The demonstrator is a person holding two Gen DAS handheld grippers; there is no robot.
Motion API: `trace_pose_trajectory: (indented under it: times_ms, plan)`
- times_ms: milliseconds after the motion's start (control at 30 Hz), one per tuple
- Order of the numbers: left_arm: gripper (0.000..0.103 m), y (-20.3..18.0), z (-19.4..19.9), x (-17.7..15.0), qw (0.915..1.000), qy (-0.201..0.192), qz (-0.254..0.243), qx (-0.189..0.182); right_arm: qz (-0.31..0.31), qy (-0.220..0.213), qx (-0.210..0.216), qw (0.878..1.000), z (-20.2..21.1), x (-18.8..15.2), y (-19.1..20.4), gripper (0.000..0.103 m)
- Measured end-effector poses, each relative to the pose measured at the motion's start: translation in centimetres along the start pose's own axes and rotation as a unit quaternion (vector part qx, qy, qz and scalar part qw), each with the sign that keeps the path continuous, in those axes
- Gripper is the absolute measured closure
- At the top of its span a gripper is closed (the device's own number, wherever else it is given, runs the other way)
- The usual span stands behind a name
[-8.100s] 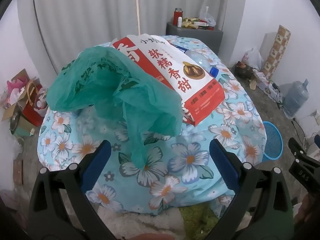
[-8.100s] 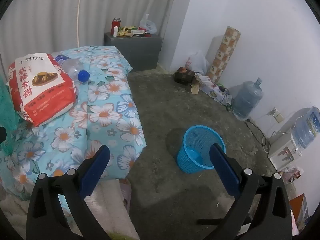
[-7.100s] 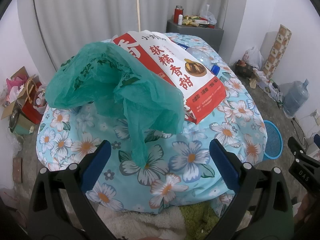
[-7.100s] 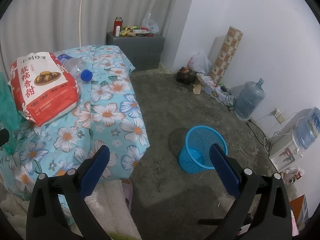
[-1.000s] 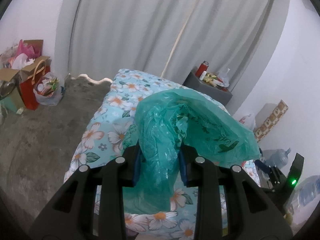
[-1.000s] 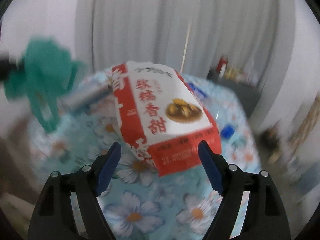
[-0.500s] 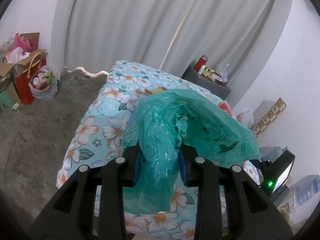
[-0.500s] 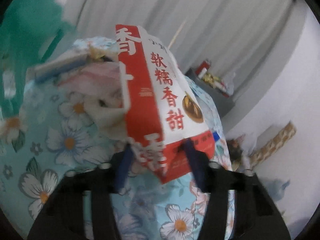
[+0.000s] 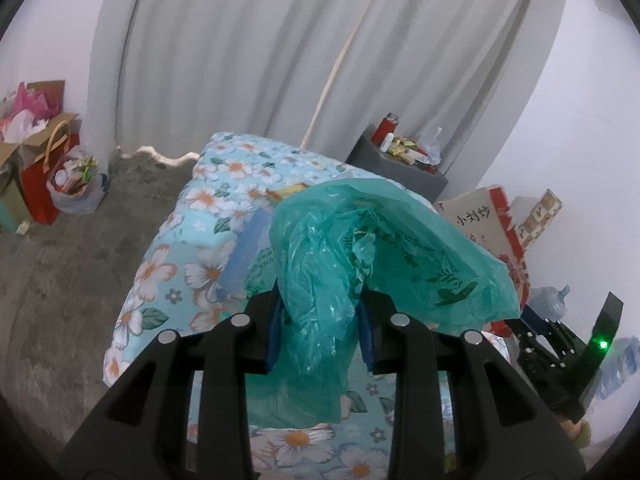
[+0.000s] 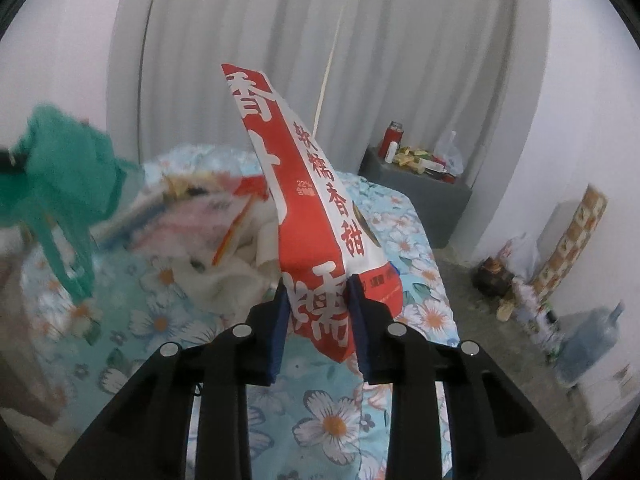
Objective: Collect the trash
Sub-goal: 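Carry the green bag and red snack bag over to the blue basket with both tools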
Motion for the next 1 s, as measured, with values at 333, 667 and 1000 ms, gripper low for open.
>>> trace_pose_trajectory:
  times_ms: [333, 667, 1000]
  plan:
    - [0.075, -10.4, -1.0, 3.3, 0.9930, -0.012, -0.089, -0.077, -0.126, -0.056, 0.010, 0.990, 5.4, 2.5, -6.4, 0.075]
    - [0.075, -29.9, -7.6, 4.1, 0.9519, 0.050, -0.237, -0.188, -0.226, -0.107, -0.093, 0.964, 9.2, 1.4, -17.3, 0.075]
    - [0.075, -49.4, -20.4, -2.8, 0.9023, 0.154, -0.334, -0.224, -0.401, -0.061, -0.197, 0.892, 7.3, -7.6, -31.5, 0.075]
Point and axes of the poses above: each gripper's, at about its wrist camera, not at the fingertips, and z roughly against the way its jaws point, y to its left, x to its top, the point moved 10 cm from there along -z, roughly the way its jaws point, and after that the axes turned 5 degrees about -z, right-handed, at the moved point
